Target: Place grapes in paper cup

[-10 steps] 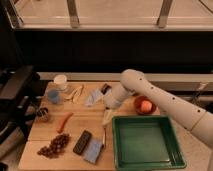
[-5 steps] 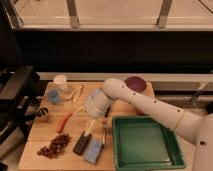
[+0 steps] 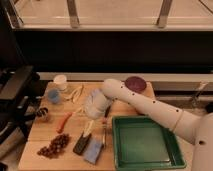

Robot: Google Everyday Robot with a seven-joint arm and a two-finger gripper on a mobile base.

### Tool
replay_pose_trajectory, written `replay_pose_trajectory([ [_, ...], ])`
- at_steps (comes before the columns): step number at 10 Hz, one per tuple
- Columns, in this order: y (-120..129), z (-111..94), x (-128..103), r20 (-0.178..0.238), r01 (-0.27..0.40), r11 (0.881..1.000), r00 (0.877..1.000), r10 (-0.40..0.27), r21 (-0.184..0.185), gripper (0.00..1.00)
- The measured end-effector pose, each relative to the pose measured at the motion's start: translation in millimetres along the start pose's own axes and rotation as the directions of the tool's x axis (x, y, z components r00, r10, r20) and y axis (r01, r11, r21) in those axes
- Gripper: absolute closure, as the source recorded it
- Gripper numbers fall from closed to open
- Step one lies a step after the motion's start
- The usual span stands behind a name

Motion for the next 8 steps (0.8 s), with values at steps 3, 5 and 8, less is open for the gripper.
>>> replay_pose_trajectory([
  [3,-12.5,46.1,-5.6,0.019,0.008,1.000,1.000,-0.007,-0.022,0.28],
  [5,-18.9,79.9,-9.6,0.039,0.022,0.999,0.999,-0.020,-0.044,0.28],
  [8,-16.8,109.4,-9.6,0.084,0.031,0.997,0.996,-0.024,-0.077,0.28],
])
